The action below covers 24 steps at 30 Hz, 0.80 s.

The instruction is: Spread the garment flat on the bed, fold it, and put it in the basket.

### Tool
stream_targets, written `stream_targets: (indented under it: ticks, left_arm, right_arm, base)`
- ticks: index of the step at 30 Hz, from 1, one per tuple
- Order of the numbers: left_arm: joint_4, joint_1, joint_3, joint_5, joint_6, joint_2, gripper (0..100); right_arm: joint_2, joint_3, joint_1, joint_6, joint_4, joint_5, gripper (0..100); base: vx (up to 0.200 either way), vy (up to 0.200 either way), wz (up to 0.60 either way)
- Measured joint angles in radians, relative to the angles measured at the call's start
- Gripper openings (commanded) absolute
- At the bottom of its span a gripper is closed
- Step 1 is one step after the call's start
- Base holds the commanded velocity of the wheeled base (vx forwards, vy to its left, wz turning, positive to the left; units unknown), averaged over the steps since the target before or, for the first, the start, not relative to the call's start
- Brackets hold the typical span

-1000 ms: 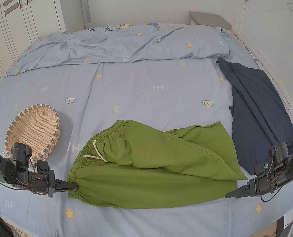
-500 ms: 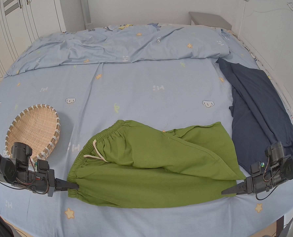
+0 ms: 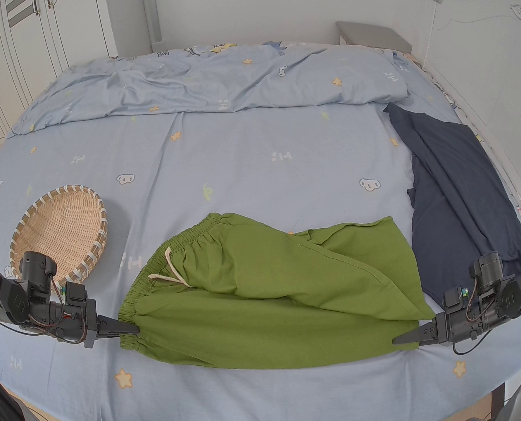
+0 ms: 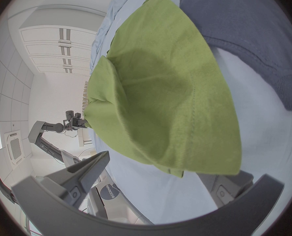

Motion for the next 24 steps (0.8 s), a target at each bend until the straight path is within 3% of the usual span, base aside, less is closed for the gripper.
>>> stream_targets:
  ticks: [18, 24]
  left_arm:
    - [0.039, 0.034, -0.006, 0.000, 0.000, -0.002, 0]
    - [0.143, 0.058, -0.009, 0.004, 0.014, -0.028, 0]
  right_arm:
    - [0.007, -0.002, -0.026, -0.001, 0.013, -0.004, 0]
    - [-0.071, -0.008, 0.029, 0.005, 0.168, -0.016, 0]
  base:
    - [0.000, 0.000, 0.00]
    - [0.000, 0.000, 0.00]
